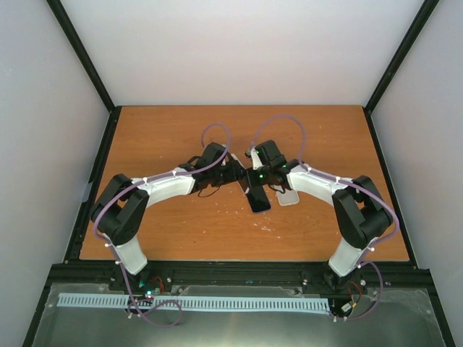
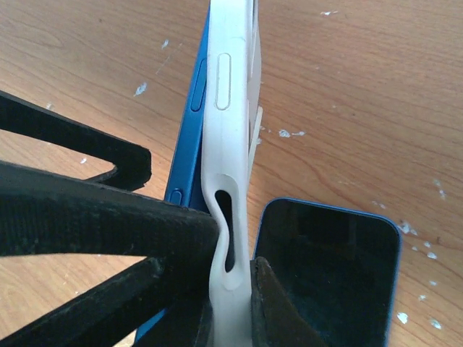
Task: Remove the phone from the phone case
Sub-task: Remove the phone case from the phone.
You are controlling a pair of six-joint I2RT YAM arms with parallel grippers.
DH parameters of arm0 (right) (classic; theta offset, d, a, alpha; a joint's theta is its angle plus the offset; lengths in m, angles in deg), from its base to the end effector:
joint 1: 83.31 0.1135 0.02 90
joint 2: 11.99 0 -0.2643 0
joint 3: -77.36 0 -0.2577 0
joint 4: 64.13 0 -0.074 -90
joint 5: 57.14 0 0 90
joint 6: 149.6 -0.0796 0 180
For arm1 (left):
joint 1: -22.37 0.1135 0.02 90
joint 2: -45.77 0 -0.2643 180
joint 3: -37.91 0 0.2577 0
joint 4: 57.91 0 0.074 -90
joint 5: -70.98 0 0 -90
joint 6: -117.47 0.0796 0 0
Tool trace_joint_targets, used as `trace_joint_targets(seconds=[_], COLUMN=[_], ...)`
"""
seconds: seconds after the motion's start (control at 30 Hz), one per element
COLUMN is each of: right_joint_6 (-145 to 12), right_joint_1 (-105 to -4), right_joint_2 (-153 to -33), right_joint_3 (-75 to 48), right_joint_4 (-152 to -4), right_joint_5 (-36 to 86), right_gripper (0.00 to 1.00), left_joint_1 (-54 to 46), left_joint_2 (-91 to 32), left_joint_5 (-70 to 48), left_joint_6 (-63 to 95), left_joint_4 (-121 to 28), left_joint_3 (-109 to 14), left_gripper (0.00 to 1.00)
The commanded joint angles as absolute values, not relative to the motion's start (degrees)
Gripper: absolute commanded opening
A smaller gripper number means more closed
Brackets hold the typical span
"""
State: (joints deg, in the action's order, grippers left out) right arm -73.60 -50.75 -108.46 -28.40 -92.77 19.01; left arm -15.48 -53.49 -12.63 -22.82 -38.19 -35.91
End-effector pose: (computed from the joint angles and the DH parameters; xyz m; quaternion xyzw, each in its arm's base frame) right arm 0.3132 0.2226 0.1613 -0.1907 0.9166 0.2357 0.2605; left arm 0.3129 -0.2544 0.1551 -0.0789 0.9198 -0.3019 0.2378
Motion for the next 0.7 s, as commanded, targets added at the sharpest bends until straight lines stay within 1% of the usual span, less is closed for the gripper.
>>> trace_joint_targets(seconds=[0.0, 0.07, 0.2, 0.33, 0.57, 0.67], right_joint_6=[-74.15, -73.72, -71.56, -69.69, -68.27, -70.36], right_joint_1=[-48.84, -47.66, -44.68, -41.51, -40.59, -40.66], right_joint_2=[-106.60, -107.08, -108.98, -110.70, -111.78, -110.81], right_joint_3=[-22.61, -22.79, -20.75, -20.30, -20.63, -21.61], right_joint_4=[-77.49, -74.54, -73.21, -71.69, -71.82, -71.43], right_joint_5=[26.71, 28.52, 30.09, 32.14, 34.76, 37.06], right_gripper=[0.03, 0.03, 0.03, 0.03, 0.03, 0.03], left_joint_1=[-12.90, -11.38, -8.39, -7.69, -6.83, -6.81], left_joint_2=[-57.29, -56.99, -58.14, -62.12, -64.45, -64.77], left_joint_5=[-13.53, -9.84, -4.90, -3.27, -4.28, -4.23], left_joint_6=[-21.09, -21.23, -19.71, -17.55, -17.04, -18.40], left_joint_4=[-20.94, -21.48, -21.30, -17.91, -12.54, -11.32], left_joint_3=[-30.09, -27.95, -25.64, -31.03, -37.19, -38.93], left_gripper=[0.67, 0.67, 0.67, 0.66, 0.67, 0.66])
